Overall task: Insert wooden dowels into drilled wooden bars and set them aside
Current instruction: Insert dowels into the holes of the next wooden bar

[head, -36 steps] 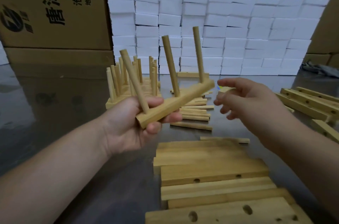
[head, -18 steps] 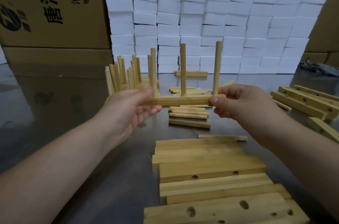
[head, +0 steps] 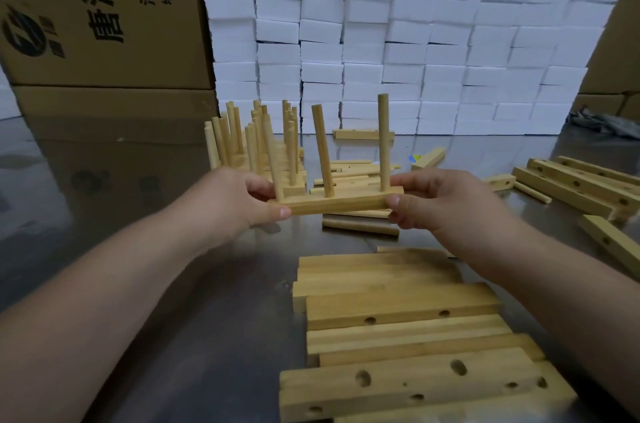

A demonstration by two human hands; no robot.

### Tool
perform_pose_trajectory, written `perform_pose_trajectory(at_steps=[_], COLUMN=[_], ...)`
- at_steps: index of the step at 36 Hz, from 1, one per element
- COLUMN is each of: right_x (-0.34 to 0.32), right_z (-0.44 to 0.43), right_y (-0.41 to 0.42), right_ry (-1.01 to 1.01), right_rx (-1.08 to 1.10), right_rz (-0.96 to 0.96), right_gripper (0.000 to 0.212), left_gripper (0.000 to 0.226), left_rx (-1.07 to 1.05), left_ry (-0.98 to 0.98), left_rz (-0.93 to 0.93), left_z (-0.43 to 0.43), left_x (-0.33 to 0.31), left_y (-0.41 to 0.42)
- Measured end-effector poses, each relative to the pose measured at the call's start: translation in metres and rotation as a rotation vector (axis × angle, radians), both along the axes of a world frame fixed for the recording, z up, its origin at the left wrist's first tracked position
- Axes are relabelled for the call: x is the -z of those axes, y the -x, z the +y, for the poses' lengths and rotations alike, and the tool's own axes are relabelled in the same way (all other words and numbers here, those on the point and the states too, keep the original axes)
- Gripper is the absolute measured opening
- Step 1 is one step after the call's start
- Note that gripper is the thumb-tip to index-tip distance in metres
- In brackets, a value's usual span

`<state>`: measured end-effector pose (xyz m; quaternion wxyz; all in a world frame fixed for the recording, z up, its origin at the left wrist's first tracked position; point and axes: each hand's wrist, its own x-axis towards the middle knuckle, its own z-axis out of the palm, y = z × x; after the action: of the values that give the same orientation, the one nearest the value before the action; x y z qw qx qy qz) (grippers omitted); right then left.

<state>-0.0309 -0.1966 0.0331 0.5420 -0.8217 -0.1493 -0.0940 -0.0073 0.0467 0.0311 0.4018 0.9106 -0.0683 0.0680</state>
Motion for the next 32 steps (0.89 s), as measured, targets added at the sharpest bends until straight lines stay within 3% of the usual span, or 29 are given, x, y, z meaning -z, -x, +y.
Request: perform_pose_trajectory(at_steps=[8,12,19,25,32], right_x=[0.002,-0.003,-0.002,0.000,0.001], right_z=[0.001,-0.004,-0.003,-0.004,-0.006], right_y=[0.000,-0.003,-0.004,-0.006,-0.007], right_ry=[-0.019,-0.122,-0.129,-0.106,-0.094], right_rx=[-0.004,0.022,0.010,-0.006,-0.002], right_rz=[0.045,0.049,0.051,0.050,0.054], right_gripper=[0.013,0.012,0.011,0.013,0.012], left_gripper=[0.018,0.007,0.037,0.039,0.022], left_rx=[-0.064,-0.160,-0.308,-0.384,-0.401], left_ry=[-0.227,-0.285,-0.434,-0.403,-0.393], left_rz=[-0.107,-0.095,0.032,-0.057,-0.092], left_z=[0.022,0.045,0.086,0.091,0.085], left_x=[-0.025,-0.022,0.005,0.019,0.023], left_y=[0.001,-0.002,-0.015,-0.032,-0.047])
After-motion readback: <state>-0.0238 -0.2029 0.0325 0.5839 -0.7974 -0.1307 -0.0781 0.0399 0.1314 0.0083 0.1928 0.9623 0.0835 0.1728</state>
